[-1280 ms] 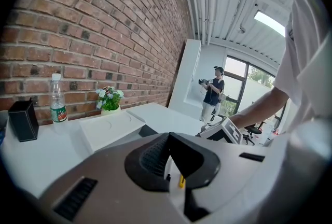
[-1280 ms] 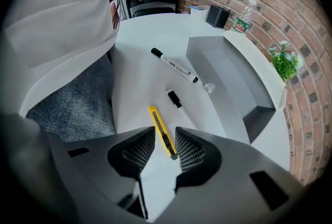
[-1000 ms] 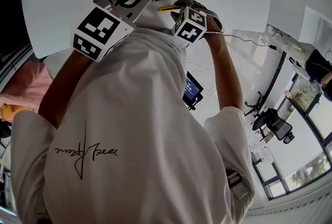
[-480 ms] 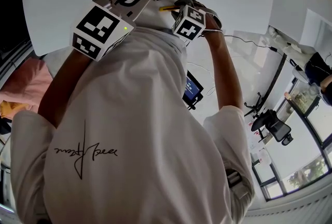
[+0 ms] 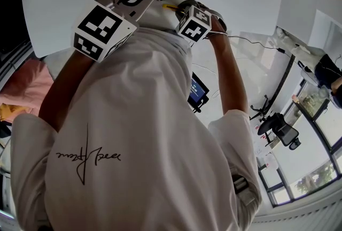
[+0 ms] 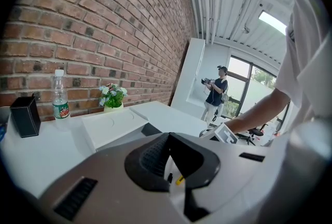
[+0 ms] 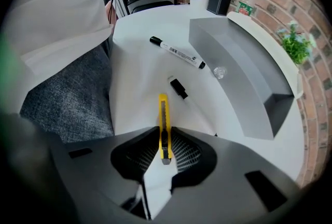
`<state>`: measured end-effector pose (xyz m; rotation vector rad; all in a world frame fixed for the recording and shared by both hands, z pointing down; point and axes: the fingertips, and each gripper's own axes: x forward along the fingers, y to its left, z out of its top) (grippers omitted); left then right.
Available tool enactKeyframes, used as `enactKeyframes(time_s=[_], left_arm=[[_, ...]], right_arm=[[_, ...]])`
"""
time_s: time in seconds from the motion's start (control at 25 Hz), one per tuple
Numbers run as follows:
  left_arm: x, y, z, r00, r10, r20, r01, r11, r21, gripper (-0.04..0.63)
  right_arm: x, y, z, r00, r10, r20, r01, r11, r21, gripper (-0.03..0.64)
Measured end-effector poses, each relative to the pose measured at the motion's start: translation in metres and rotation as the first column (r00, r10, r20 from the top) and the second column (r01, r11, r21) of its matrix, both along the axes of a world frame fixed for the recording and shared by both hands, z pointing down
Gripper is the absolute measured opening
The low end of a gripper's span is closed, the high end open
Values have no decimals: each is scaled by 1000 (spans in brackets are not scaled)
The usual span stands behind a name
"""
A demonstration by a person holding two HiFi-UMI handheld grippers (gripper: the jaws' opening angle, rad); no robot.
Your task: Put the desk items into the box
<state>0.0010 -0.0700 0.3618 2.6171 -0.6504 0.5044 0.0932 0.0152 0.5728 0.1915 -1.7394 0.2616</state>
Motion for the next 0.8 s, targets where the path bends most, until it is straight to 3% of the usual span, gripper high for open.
enactKeyframes(time_s=[0.8], left_arm=[[4,-1,0,1000,7,1,-7,1000,3,2]], right_arm=[[9,4,-8,977,204,63,-204,979,-7,83]])
